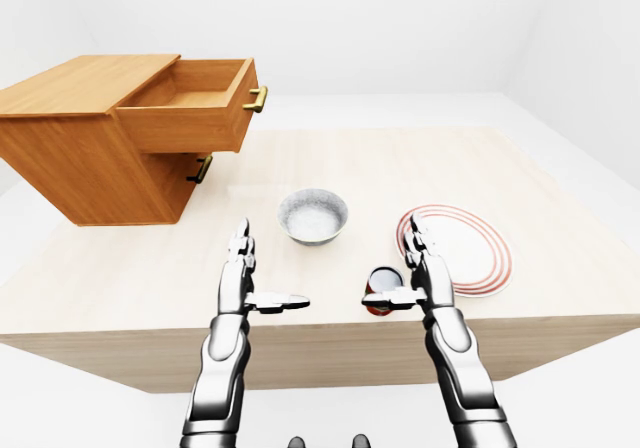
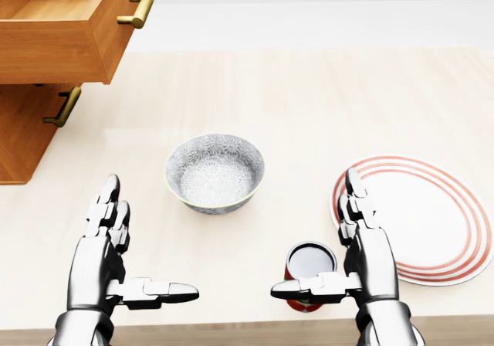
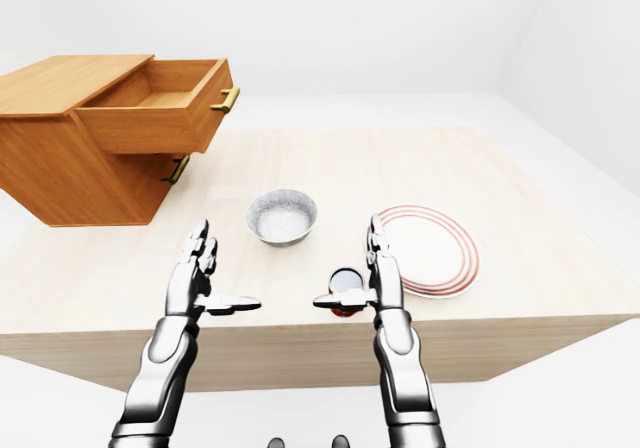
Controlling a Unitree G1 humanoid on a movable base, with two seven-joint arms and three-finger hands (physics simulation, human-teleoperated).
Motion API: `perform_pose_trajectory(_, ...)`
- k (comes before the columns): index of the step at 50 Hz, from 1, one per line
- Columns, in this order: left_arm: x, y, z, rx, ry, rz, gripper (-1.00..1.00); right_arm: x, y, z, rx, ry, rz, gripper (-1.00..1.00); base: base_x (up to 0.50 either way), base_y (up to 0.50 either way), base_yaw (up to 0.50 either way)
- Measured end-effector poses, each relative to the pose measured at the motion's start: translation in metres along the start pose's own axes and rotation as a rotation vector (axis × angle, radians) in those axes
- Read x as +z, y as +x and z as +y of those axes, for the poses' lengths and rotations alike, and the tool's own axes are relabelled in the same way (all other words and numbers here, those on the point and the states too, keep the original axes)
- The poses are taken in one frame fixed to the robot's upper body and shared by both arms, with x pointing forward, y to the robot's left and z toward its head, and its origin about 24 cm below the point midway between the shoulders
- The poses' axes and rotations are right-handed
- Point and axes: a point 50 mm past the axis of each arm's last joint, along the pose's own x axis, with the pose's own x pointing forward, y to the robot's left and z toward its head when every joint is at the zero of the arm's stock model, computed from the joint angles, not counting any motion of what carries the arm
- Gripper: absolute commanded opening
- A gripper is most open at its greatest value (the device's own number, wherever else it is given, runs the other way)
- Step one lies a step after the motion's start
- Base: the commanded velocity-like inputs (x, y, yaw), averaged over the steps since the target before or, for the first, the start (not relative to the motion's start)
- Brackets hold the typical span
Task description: Put the bowl on top of the cabinet.
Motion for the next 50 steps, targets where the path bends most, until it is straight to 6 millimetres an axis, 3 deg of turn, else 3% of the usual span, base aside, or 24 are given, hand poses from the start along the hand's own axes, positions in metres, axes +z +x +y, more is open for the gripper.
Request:
perform_pose_trajectory(33, 0.001, -0.001, 0.007, 0.019, 0.022, -0.001, 1.0, -0.004, 0.002, -0.001, 0.025, 0.0, 0.032, 1.0, 0.0, 0.0, 0.0)
perform_pose_trajectory(50, 0.003, -0.001, 0.011, 0.029, 0.004, -0.019, 1.0, -0.005, 0.002, 0.0, 0.031, 0.005, 0.04, 1.0, 0.48, 0.0, 0.0)
